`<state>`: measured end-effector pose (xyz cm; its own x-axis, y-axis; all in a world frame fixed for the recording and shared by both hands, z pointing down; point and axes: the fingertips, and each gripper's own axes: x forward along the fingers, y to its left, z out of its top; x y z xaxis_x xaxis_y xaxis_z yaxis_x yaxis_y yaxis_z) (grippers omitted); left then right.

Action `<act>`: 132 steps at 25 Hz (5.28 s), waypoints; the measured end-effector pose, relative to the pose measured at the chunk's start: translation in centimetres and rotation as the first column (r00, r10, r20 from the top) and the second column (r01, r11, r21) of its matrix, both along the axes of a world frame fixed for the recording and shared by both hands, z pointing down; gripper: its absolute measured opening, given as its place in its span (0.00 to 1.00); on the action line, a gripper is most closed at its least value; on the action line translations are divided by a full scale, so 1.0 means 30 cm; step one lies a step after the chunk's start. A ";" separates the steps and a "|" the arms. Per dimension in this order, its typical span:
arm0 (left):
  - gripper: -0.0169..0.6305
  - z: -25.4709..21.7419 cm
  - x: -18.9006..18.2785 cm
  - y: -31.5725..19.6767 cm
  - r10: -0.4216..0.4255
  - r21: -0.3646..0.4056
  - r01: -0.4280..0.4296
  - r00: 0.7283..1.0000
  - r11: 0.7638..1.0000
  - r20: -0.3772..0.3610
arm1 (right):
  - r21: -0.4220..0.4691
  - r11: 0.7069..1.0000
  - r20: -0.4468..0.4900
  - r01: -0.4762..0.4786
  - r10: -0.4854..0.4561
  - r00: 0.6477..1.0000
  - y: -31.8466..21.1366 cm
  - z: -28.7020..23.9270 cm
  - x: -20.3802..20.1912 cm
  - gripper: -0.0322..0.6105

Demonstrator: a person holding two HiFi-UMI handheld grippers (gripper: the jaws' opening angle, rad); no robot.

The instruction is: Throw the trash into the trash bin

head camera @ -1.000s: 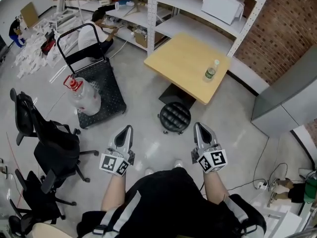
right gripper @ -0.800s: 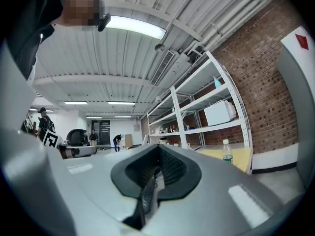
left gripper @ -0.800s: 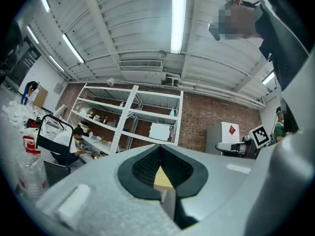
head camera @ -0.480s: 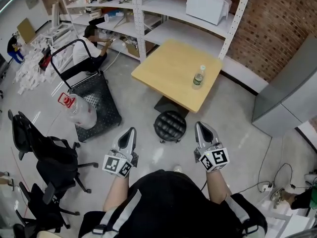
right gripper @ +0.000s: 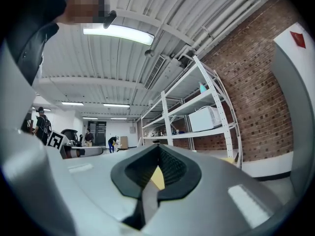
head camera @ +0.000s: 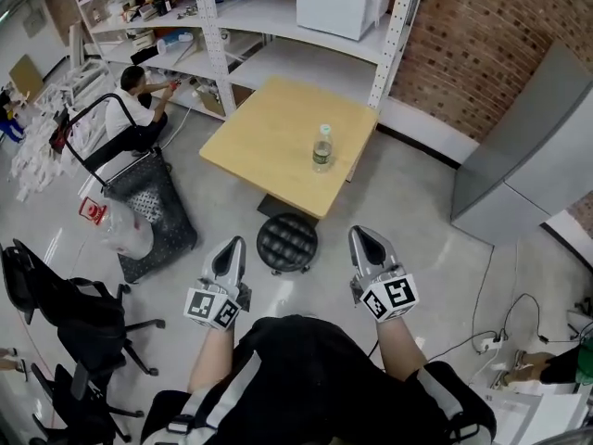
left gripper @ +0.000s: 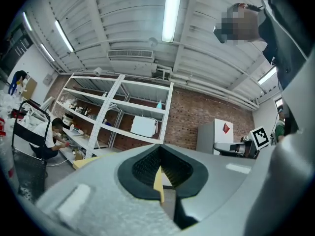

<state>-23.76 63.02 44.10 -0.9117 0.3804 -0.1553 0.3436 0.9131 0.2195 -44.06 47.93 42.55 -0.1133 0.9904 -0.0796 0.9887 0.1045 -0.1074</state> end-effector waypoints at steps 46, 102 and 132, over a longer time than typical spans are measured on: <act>0.03 0.106 -0.508 0.620 0.181 0.053 -0.177 0.980 0.983 -0.083 | 0.240 0.960 -0.024 -0.146 0.156 0.987 0.620 0.265 -0.433 0.31; 0.03 0.035 -0.333 0.691 -0.199 0.058 0.200 0.980 0.978 -0.030 | 0.289 0.925 -0.001 0.244 -0.255 0.967 1.029 0.331 -0.378 0.57; 0.03 0.027 0.007 0.405 -0.506 0.003 0.507 0.862 0.862 -0.038 | 0.217 0.841 -0.006 0.496 -0.507 0.862 0.854 0.246 -0.145 0.57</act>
<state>-23.55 75.18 44.91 -0.5976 0.7928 -0.1199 0.7655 0.6086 0.2089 -48.41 73.56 49.94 0.4018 0.9053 0.1378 0.9153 -0.3929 -0.0884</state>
